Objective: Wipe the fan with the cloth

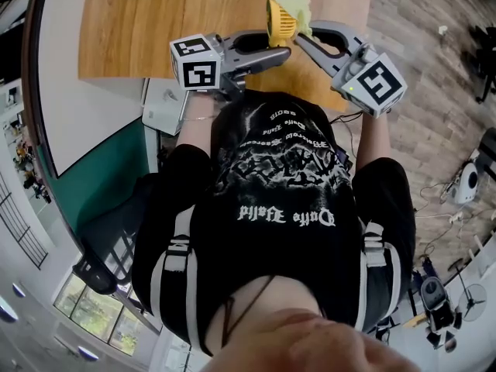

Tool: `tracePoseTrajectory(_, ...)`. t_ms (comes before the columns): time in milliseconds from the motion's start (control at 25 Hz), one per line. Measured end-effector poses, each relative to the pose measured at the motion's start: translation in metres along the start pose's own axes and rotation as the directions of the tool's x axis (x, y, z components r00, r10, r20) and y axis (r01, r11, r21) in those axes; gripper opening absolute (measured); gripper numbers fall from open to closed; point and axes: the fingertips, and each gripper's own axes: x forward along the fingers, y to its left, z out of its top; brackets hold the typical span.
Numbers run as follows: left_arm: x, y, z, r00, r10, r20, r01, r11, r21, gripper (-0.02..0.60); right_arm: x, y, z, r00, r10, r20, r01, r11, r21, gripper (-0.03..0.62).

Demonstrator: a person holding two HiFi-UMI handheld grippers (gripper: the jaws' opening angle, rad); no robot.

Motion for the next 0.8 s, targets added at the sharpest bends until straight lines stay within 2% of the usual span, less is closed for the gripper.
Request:
tracePoseTrajectory(160,-0.005,0.009,-0.002,1.0,0.019,0.002,-0.019,0.999,-0.025,0.196,-0.002,0.022,0.004,0.984,0.169,0.056,-0.174,0.98,0.099,0.041)
tracePoseTrajectory(240,-0.006,0.009,-0.003,1.0,0.004,0.008,-0.003,0.999,-0.036,0.196,-0.003,0.028,0.008,0.972,0.213,0.097,-0.225,0.963,0.149,0.041)
tracePoseTrajectory(360,-0.002,0.007,-0.001,1.0,-0.006,0.025,0.007,0.999,-0.052,0.196,-0.004,0.035,0.026,0.94,0.252,0.231,-0.301,0.93,0.212,0.041)
tracePoseTrajectory(480,0.004,-0.001,0.004,0.999,0.002,0.045,0.0,0.999,-0.052,0.196,-0.013,0.034,0.047,0.898,0.226,0.377,-0.336,0.907,0.256,0.041)
tracePoseTrajectory(520,0.007,-0.002,0.002,0.999,0.015,0.035,-0.014,0.999,-0.039,0.196,-0.019,0.031,0.053,0.883,0.202,0.423,-0.337,0.901,0.272,0.041)
tracePoseTrajectory(600,0.012,0.003,-0.011,0.997,0.066,-0.032,-0.066,0.998,0.01,0.196,-0.029,0.022,0.065,0.85,0.149,0.505,-0.335,0.892,0.302,0.041)
tracePoseTrajectory(720,0.007,0.02,-0.029,0.985,0.147,-0.096,-0.143,0.989,0.042,0.196,-0.033,0.007,0.079,0.814,0.075,0.576,-0.313,0.892,0.327,0.041)
tracePoseTrajectory(800,-0.001,0.035,-0.037,0.974,0.201,-0.101,-0.2,0.98,0.024,0.196,-0.034,-0.002,0.08,0.809,0.029,0.586,-0.282,0.895,0.345,0.041)
